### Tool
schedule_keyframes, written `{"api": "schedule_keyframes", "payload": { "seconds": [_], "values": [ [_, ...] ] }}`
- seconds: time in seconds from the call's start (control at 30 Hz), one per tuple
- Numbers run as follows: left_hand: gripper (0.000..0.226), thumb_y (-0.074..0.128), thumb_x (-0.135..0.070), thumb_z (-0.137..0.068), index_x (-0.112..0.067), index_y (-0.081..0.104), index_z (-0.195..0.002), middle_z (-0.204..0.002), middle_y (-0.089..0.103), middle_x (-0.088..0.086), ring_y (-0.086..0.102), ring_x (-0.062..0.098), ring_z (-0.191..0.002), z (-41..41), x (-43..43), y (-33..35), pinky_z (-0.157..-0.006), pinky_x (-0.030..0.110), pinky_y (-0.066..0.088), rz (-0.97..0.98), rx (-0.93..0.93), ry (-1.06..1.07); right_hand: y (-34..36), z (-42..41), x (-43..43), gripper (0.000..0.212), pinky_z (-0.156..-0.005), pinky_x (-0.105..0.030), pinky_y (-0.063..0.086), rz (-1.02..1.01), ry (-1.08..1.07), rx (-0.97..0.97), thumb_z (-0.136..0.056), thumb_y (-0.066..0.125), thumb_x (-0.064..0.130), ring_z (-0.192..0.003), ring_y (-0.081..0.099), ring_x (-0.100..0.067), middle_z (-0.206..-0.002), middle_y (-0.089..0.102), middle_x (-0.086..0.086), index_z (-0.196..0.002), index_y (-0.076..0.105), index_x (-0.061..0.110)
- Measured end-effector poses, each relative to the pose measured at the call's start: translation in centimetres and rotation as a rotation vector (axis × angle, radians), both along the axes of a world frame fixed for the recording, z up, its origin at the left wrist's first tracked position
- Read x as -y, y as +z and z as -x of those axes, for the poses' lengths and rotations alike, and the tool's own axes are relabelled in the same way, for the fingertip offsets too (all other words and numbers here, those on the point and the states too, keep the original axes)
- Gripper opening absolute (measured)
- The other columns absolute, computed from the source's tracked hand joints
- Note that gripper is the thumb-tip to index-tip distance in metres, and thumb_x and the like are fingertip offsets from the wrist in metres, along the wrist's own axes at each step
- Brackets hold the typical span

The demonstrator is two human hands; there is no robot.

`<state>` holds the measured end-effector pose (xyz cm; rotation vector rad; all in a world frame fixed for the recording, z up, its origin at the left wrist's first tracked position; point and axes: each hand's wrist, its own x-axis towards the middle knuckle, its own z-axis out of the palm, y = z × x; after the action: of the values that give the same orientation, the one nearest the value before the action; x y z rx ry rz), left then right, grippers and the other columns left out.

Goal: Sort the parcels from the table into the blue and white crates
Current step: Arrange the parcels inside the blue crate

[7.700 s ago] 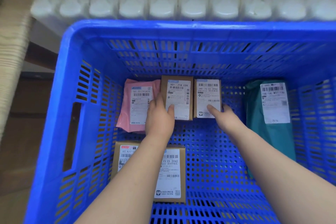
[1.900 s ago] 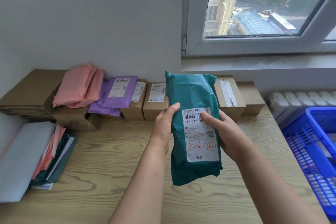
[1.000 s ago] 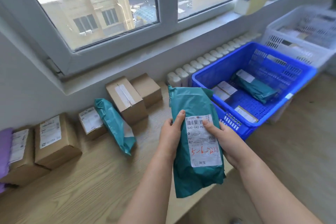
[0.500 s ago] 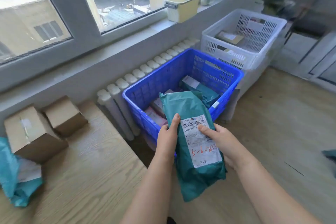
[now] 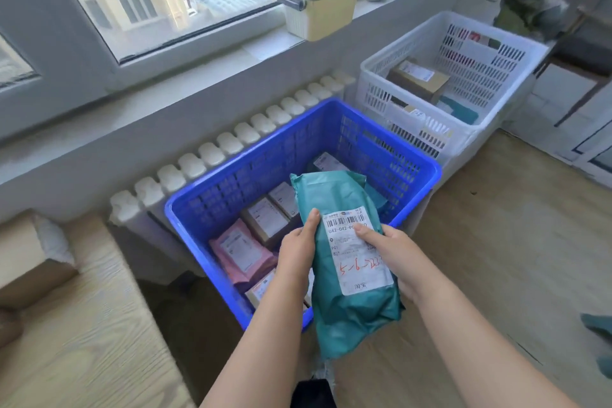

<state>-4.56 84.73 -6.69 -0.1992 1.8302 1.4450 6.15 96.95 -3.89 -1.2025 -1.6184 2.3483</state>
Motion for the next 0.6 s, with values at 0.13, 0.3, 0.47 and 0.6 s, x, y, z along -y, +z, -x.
{"api": "schedule_keyframes", "payload": {
  "seconds": [0.13, 0.3, 0.47, 0.6],
  "values": [
    [0.045, 0.056, -0.061, -0.092, -0.019, 0.066, -0.077, -0.092, 0.072, 0.000, 0.069, 0.020, -0.091, 3.4, -4.7, -0.2, -0.092, 0.038, 0.055, 0.019, 0.009, -0.023, -0.2, 3.4, -5.0, 0.029, -0.085, -0.045, 0.059, -0.022, 0.019, 0.017, -0.093, 0.067, 0.025, -0.094, 0.074, -0.030, -0.102, 0.076, -0.012, -0.116, 0.067, 0.007],
    [0.048, 0.049, -0.065, -0.092, -0.020, 0.063, -0.083, -0.109, 0.071, 0.006, 0.067, 0.025, -0.099, 6.6, -8.7, -1.6, -0.098, 0.043, 0.052, 0.111, -0.008, -0.050, -1.4, 6.8, -9.4, 0.034, -0.087, -0.047, 0.059, -0.021, 0.083, 0.037, -0.089, 0.072, 0.027, -0.094, 0.074, -0.029, -0.104, 0.076, -0.009, -0.118, 0.066, 0.010],
    [0.073, 0.038, -0.072, -0.092, -0.009, 0.067, -0.116, -0.117, 0.068, 0.010, 0.065, 0.028, -0.105, 8.9, -11.9, -3.5, -0.100, 0.042, 0.050, 0.251, -0.010, -0.036, -3.8, 11.0, -13.8, 0.031, -0.082, -0.042, 0.060, -0.007, 0.247, 0.087, -0.089, 0.073, 0.023, -0.091, 0.074, -0.030, -0.100, 0.077, -0.010, -0.116, 0.067, 0.010],
    [0.075, 0.033, -0.070, -0.094, -0.008, 0.066, -0.120, -0.118, 0.068, 0.010, 0.064, 0.027, -0.105, 10.0, -14.5, -5.9, -0.099, 0.041, 0.049, 0.347, 0.003, 0.011, -6.3, 14.8, -17.9, 0.029, -0.083, -0.046, 0.060, 0.015, 0.420, 0.157, -0.088, 0.073, 0.015, -0.090, 0.074, -0.031, -0.100, 0.077, -0.012, -0.115, 0.066, 0.008]
  ]
}}
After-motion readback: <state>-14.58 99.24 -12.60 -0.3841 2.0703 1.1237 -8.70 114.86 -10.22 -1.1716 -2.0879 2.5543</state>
